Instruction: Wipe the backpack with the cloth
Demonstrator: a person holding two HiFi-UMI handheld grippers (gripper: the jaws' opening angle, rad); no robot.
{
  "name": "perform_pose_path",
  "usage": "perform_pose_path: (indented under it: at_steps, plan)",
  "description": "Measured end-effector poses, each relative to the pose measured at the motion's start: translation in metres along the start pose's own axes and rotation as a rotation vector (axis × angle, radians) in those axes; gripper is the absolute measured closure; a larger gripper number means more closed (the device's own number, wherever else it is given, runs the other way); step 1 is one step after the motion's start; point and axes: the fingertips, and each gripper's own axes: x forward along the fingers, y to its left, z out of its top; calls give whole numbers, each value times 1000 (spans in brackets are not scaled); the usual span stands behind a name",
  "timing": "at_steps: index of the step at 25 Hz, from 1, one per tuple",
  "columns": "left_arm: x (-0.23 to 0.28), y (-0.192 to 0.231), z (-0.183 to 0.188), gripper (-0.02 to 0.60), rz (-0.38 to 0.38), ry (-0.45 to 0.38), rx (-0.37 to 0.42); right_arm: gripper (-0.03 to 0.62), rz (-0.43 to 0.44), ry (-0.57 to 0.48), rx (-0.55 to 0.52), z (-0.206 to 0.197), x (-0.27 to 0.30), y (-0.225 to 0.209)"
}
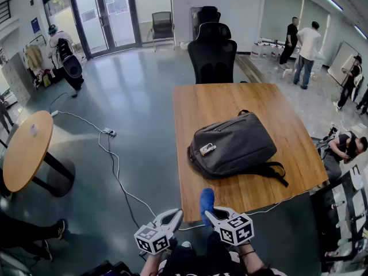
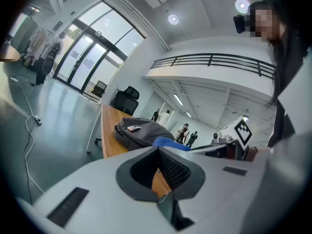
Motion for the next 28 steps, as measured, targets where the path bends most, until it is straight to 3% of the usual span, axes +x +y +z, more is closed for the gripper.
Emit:
perform_pose_path:
  at_steps: [4,14,20,28]
  plan:
    - [33,-1,12,581,16,-15,3,531,30,70,-92,11,30,-39]
    - [99,-13,17,581,145,-61,-29,531,107,226,-344,34,73,-116]
    - [131,-11,14,581,220,-74,-52,531,95,252,-304,20,62,-173]
    - [191,-26,7,581,204,-37,-47,531,26,193,-106,17,6,-265]
